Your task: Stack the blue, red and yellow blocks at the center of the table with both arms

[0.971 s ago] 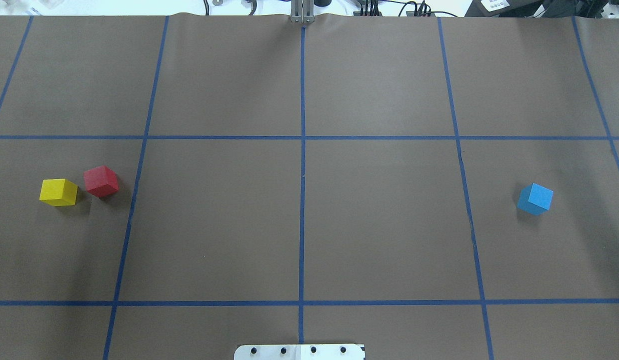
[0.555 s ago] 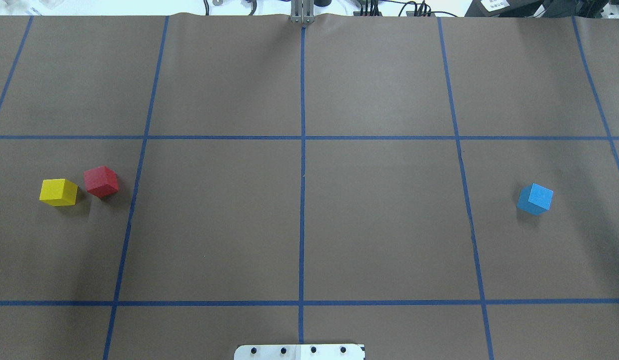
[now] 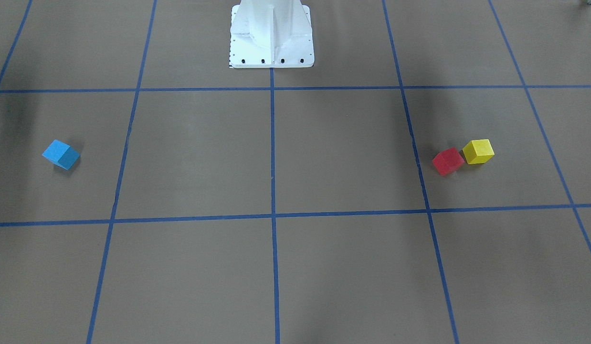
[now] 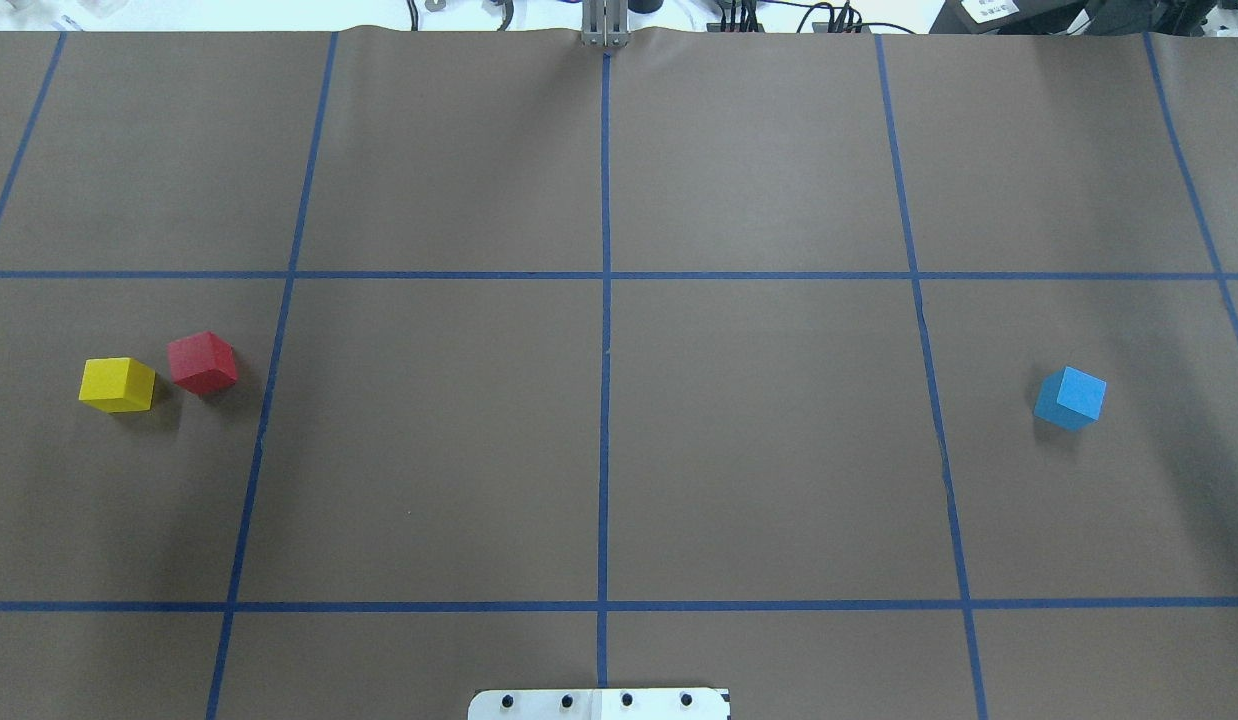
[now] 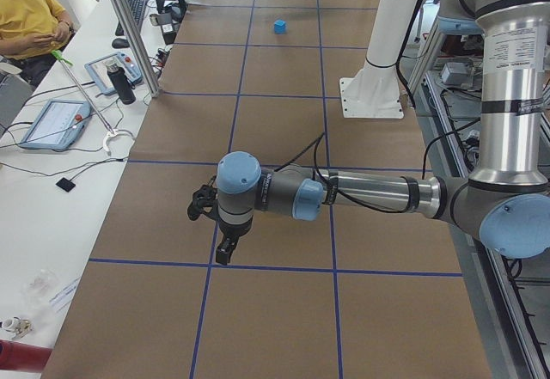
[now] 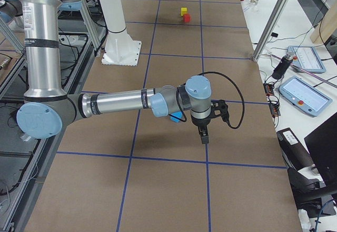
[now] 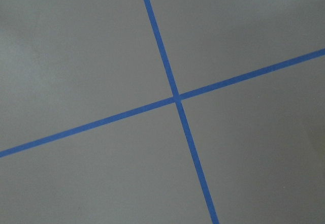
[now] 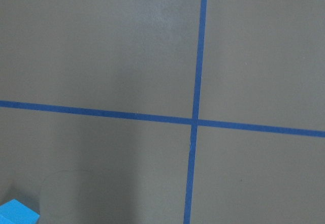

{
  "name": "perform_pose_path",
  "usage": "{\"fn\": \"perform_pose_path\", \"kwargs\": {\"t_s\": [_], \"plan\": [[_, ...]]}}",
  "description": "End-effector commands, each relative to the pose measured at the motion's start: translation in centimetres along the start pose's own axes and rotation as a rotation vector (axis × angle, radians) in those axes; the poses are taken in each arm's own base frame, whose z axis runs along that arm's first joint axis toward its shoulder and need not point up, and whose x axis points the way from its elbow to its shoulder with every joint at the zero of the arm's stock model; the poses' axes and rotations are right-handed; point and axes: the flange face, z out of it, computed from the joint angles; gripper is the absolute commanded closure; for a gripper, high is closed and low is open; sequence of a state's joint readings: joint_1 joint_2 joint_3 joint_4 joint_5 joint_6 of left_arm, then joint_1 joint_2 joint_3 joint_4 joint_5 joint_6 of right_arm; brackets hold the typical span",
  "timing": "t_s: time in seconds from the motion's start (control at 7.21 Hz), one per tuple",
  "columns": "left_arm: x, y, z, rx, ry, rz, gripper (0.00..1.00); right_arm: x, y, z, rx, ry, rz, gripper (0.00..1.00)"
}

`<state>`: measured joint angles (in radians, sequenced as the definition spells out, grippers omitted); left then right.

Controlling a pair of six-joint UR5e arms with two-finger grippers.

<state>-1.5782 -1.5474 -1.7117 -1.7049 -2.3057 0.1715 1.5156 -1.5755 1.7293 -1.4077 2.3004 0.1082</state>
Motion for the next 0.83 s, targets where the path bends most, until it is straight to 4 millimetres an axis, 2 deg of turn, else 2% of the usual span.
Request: {"fn": "perform_pose_path", "kwargs": {"t_s": [0.0, 0.14, 0.28, 0.42, 0.56, 0.69], "plan": [[1.0, -3.0, -1.7, 0.099, -0.017, 0.088, 0.00, -1.4, -0.1, 0.0, 0.005, -0.027, 0.084, 0.00], [1.3, -3.4, -2.0, 0.139, -0.024, 0.126, 0.00, -4.8, -0.5, -0.3, 0.003, -0.058, 0.158, 0.00], [1.4, -3.5, -2.1, 0.144, -0.023, 0.129, 0.00, -10.5, -0.8, 0.0, 0.000, -0.085, 0.254, 0.00], [1.4, -3.5, -2.2, 0.146, -0.024, 0.129, 0.00, -15.3, -0.6, 2.0, 0.034, -0.100, 0.325, 0.00], [1.5, -3.5, -2.2, 0.146, -0.023, 0.131, 0.00, -20.1, 0.7, 6.0, 0.070, -0.063, 0.388, 0.00], [1.5, -3.6, -2.2, 0.147, -0.023, 0.132, 0.00, -23.5, 2.0, 9.4, 0.097, 0.001, 0.430, 0.00]]}}
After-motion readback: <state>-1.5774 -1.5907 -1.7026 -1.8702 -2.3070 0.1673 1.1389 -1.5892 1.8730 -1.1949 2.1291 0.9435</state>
